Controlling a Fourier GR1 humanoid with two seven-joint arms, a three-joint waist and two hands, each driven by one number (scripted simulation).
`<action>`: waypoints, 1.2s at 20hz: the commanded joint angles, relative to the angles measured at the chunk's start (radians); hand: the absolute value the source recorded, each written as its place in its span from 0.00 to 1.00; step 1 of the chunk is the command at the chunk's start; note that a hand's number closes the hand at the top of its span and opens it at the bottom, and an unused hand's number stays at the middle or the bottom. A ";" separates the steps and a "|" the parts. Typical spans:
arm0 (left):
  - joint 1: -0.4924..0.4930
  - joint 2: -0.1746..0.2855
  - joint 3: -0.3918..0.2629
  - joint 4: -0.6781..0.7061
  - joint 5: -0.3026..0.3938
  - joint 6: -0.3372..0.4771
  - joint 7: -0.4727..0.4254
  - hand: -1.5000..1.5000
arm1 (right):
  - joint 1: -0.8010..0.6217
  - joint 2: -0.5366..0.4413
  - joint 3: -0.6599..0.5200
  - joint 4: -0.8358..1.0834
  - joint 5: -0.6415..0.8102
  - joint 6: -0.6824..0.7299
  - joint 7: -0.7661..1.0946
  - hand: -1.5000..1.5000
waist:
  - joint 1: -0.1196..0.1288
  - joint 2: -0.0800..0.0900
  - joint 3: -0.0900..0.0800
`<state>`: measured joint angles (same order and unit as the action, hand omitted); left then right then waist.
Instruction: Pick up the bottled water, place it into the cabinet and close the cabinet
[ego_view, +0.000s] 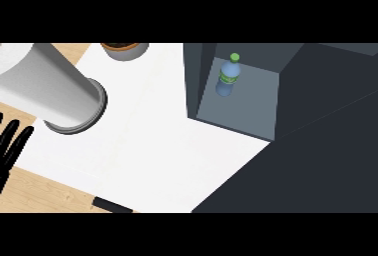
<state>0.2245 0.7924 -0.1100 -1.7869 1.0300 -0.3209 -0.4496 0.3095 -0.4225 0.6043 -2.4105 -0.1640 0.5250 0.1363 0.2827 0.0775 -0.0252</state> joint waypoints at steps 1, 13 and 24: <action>-0.006 -0.001 0.006 0.012 0.006 -0.007 -0.001 0.00 | -0.058 0.095 0.052 0.055 -0.048 -0.070 0.080 1.00 | -0.005 -0.002 0.002; -0.026 0.002 0.010 0.033 0.022 -0.012 0.015 0.00 | -0.416 0.139 -0.097 0.261 -0.026 -0.079 0.301 1.00 | -0.013 -0.019 0.005; -0.007 0.006 0.034 0.087 0.024 -0.031 0.008 0.00 | -0.824 0.355 -0.196 0.652 -0.053 -0.207 0.472 1.00 | -0.033 -0.037 0.013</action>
<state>0.2070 0.7968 -0.0890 -1.7205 1.0550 -0.3497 -0.4360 -0.3616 -0.1609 0.4207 -1.9120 -0.2293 0.3806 0.5393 0.2535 0.0453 -0.0123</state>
